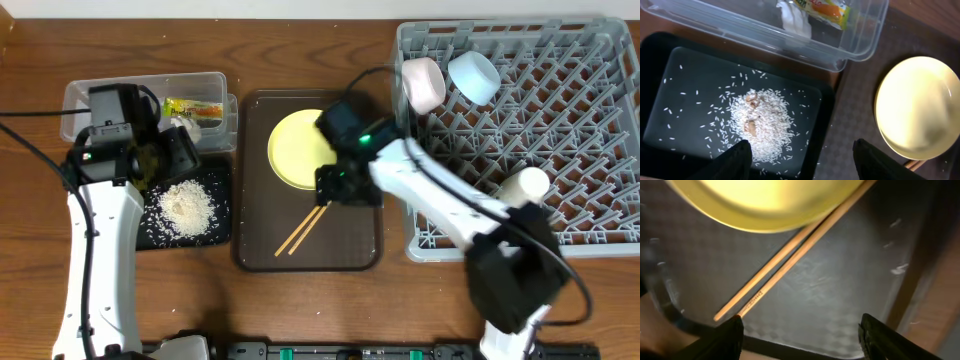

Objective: Sort waste into correct bins and load items into the dishwasher rack
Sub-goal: 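Grasp one wooden chopstick on the brown tray with the right gripper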

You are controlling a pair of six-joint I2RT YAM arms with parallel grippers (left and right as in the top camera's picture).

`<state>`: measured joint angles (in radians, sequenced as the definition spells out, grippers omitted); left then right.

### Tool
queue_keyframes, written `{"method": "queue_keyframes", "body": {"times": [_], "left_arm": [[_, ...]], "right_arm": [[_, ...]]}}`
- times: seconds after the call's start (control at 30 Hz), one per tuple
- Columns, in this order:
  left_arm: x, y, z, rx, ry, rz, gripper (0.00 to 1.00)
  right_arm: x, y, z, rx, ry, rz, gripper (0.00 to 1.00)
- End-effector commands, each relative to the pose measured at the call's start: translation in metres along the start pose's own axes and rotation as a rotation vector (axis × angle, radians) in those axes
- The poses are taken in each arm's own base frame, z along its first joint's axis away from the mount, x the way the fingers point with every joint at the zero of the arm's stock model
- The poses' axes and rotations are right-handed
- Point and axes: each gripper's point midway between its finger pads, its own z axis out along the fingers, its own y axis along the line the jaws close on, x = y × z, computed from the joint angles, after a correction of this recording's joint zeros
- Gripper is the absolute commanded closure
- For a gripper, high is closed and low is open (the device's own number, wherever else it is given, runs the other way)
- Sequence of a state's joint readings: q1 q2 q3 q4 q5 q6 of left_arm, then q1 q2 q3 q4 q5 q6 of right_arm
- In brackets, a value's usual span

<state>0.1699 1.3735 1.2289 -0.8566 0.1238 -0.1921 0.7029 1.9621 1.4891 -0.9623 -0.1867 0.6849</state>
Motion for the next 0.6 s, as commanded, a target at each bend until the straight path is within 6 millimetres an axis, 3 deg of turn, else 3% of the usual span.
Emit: {"method": "queue_keyframes", "body": {"times": [0.0,0.23,0.57], "left_arm": [[0.0,0.005,0.0,-0.015,0.0,-0.042,0.32],[0.0,0.005,0.0,-0.015,0.001,-0.05,0.32],[0.0,0.005,0.0,-0.014,0.001,-0.053,0.32]], "right_arm": [[0.011,0.01,0.021,0.035,0.016,0.13,0.28],[0.022,0.018,0.052,0.104,0.004,0.091,0.32],[0.027,-0.001,0.072,0.221,0.003,0.08,0.36]]}}
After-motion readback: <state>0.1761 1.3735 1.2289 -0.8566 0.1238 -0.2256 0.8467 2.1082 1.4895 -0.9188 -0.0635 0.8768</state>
